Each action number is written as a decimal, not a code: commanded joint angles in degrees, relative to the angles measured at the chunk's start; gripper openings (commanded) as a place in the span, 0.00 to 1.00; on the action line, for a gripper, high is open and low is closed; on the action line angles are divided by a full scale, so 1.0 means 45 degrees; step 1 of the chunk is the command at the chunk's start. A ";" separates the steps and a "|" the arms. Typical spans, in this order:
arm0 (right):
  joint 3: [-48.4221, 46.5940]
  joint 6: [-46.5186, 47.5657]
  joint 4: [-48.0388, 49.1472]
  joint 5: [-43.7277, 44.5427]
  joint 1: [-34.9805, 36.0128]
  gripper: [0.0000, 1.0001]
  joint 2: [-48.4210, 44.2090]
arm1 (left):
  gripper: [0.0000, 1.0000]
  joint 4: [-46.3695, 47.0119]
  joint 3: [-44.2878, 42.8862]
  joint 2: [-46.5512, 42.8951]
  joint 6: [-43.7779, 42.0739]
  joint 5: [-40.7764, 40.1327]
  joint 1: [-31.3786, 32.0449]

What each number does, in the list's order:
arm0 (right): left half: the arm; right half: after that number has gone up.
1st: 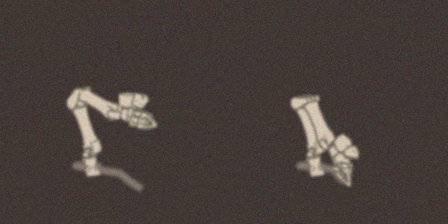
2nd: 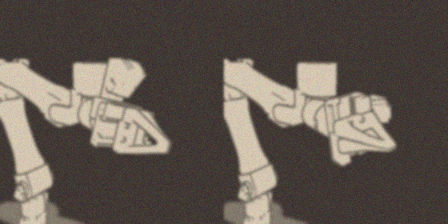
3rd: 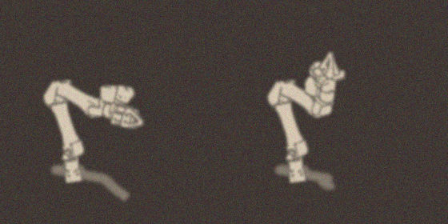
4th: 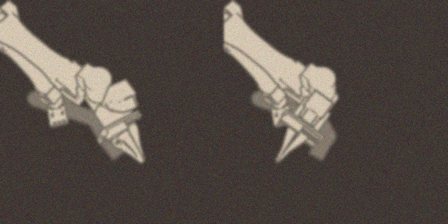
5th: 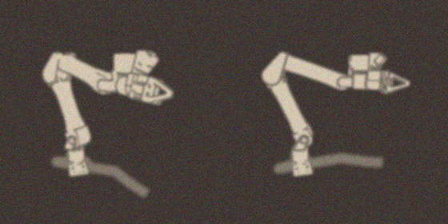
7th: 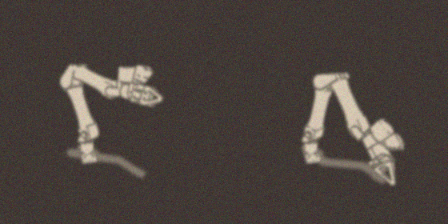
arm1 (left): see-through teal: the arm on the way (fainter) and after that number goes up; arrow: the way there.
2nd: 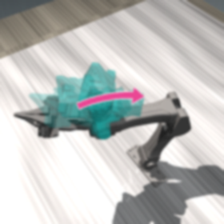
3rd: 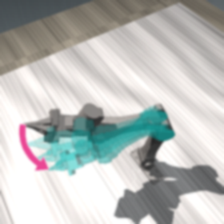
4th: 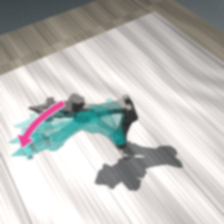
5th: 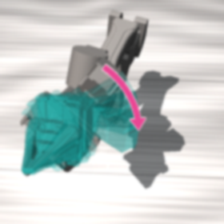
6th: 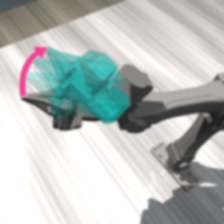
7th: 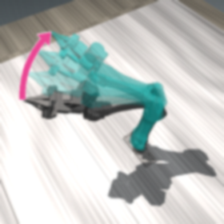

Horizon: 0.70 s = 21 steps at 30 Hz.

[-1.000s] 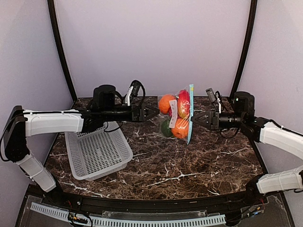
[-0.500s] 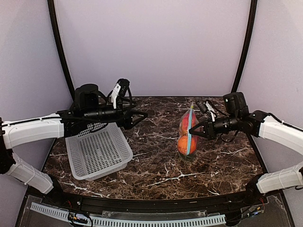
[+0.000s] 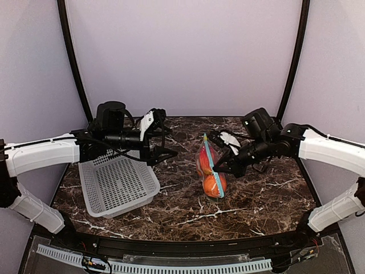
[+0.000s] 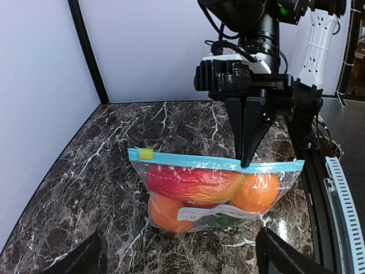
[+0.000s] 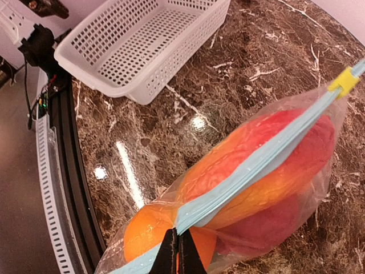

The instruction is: Open the zip-top bag and remove the fake food

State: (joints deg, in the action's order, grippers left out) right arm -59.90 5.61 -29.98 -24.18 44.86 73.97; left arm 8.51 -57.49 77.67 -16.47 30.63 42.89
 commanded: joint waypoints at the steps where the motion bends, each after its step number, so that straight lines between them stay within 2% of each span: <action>1: -0.0798 0.0901 -0.1002 0.2013 0.0820 0.00 0.0464 | 0.87 -0.1219 -0.0528 0.0342 -0.2302 0.1479 -0.0022; 7: -0.1426 0.1458 -0.1769 0.3339 0.2038 0.00 0.0897 | 0.79 -0.1355 -0.0157 0.0545 -0.4170 0.1883 -0.0036; 12: -0.1629 0.1846 -0.2030 0.4632 0.2948 0.00 0.1291 | 0.76 -0.1331 -0.0240 0.1022 -0.4775 0.2156 -0.0039; 21: -0.1865 0.2267 -0.2322 0.6630 0.3974 0.00 0.1433 | 0.66 -0.1573 0.0109 0.1546 -0.5722 0.1928 -0.0036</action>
State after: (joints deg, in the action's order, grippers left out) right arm -66.35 14.17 -39.44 -0.67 60.64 79.90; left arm 2.61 -58.19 84.84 -39.07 39.00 42.89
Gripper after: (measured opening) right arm 0.005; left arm 0.663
